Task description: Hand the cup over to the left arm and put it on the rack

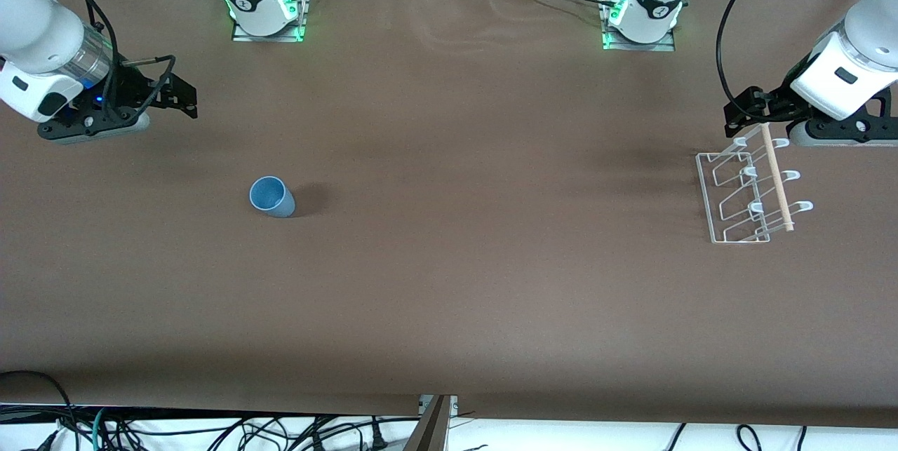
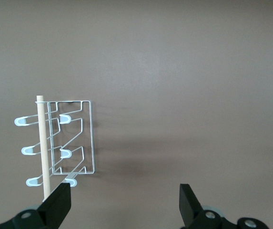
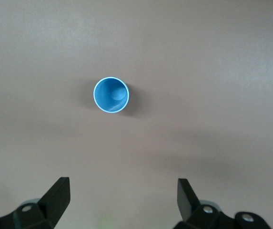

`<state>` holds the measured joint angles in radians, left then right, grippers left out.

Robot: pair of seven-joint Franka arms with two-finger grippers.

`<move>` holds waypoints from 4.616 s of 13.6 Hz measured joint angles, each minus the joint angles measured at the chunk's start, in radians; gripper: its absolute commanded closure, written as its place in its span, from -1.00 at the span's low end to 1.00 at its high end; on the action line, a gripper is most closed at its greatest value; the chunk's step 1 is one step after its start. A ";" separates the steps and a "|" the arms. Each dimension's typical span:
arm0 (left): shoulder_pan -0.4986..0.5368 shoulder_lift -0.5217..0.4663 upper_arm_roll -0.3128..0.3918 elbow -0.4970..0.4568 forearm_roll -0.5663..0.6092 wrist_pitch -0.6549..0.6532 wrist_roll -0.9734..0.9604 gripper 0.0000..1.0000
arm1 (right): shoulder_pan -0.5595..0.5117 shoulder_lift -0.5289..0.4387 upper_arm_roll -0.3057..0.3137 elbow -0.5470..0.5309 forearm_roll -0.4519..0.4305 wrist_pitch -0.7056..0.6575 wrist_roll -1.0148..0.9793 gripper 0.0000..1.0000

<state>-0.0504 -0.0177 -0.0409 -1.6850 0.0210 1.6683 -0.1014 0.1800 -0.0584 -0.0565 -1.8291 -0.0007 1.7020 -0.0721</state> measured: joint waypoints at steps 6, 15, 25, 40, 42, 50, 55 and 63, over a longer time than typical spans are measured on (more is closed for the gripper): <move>0.000 0.000 0.000 0.000 0.000 0.000 0.000 -1.00 | -0.002 0.000 0.000 0.000 0.000 0.000 0.000 -0.99; 0.000 0.000 0.000 0.000 0.000 0.000 0.000 -1.00 | -0.006 0.004 -0.001 0.000 0.000 0.000 0.001 -0.98; 0.000 0.000 0.000 0.000 0.000 0.000 0.000 -1.00 | -0.008 0.020 -0.001 0.013 0.000 0.000 0.032 -0.98; 0.000 0.000 -0.002 0.000 0.000 0.000 0.000 -1.00 | 0.015 0.369 0.014 -0.028 0.000 0.310 0.032 -0.98; 0.000 0.000 -0.002 0.000 0.000 -0.001 0.000 -1.00 | 0.029 0.421 0.014 -0.030 0.000 0.358 0.033 -0.98; -0.004 0.000 -0.005 0.000 0.000 -0.001 0.000 -1.00 | 0.035 0.505 0.014 -0.029 0.000 0.429 0.032 -0.96; -0.004 0.000 -0.005 0.000 0.000 -0.001 0.000 -1.00 | 0.047 0.544 0.014 -0.029 0.000 0.450 0.032 0.35; -0.003 0.000 -0.004 0.000 -0.003 -0.001 0.000 -1.00 | 0.048 0.550 0.014 -0.027 0.000 0.460 0.031 1.00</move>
<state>-0.0536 -0.0177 -0.0445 -1.6850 0.0184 1.6673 -0.1014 0.2277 0.4916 -0.0422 -1.8560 -0.0010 2.1625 -0.0408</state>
